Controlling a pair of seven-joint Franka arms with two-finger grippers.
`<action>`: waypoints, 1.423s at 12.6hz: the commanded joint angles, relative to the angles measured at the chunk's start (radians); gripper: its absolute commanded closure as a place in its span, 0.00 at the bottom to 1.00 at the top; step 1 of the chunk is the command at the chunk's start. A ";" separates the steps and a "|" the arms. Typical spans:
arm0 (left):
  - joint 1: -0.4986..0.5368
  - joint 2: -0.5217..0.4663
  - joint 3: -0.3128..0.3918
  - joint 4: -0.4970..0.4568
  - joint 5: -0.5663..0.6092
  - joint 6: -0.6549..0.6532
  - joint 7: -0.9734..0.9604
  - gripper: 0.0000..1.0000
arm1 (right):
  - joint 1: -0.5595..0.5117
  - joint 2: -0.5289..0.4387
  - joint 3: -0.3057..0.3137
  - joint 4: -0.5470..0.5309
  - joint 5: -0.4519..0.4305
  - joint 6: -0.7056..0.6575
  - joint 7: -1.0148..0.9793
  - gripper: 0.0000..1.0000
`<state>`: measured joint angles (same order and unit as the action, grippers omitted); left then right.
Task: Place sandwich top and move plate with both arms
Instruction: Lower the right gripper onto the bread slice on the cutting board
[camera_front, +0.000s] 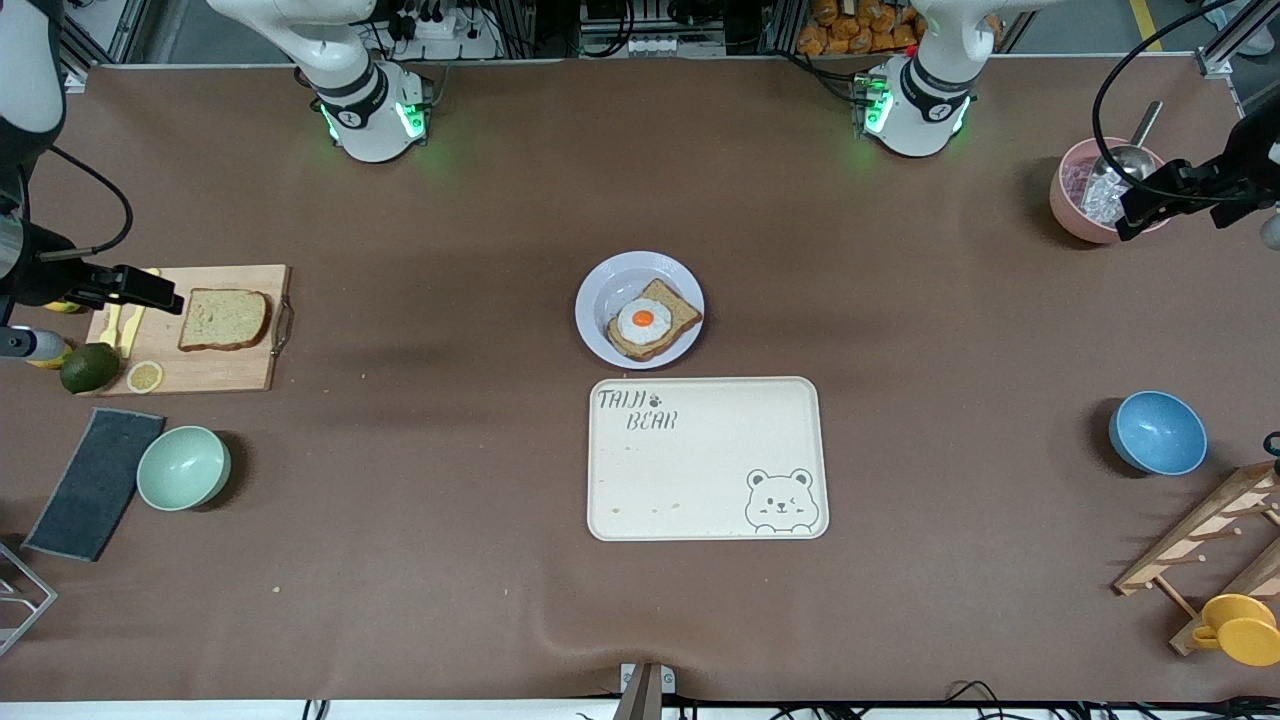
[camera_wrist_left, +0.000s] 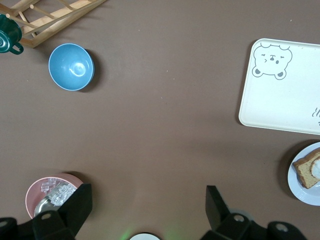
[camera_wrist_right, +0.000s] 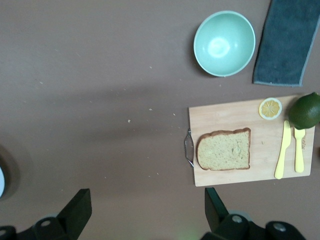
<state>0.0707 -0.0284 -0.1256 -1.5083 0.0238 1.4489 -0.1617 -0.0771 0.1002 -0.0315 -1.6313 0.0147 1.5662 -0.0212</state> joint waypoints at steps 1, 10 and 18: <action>0.003 0.005 -0.002 -0.004 -0.010 0.015 -0.002 0.00 | -0.049 -0.005 0.008 -0.044 0.004 0.025 -0.067 0.00; 0.003 -0.002 -0.014 -0.001 -0.010 -0.005 0.011 0.00 | -0.242 0.021 0.008 -0.314 0.005 0.279 -0.312 0.03; 0.003 0.007 -0.014 -0.018 -0.012 -0.005 0.013 0.00 | -0.385 0.202 0.008 -0.338 0.070 0.439 -0.467 0.38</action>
<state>0.0681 -0.0156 -0.1357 -1.5148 0.0216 1.4501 -0.1573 -0.4370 0.2715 -0.0381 -1.9783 0.0577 1.9899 -0.4655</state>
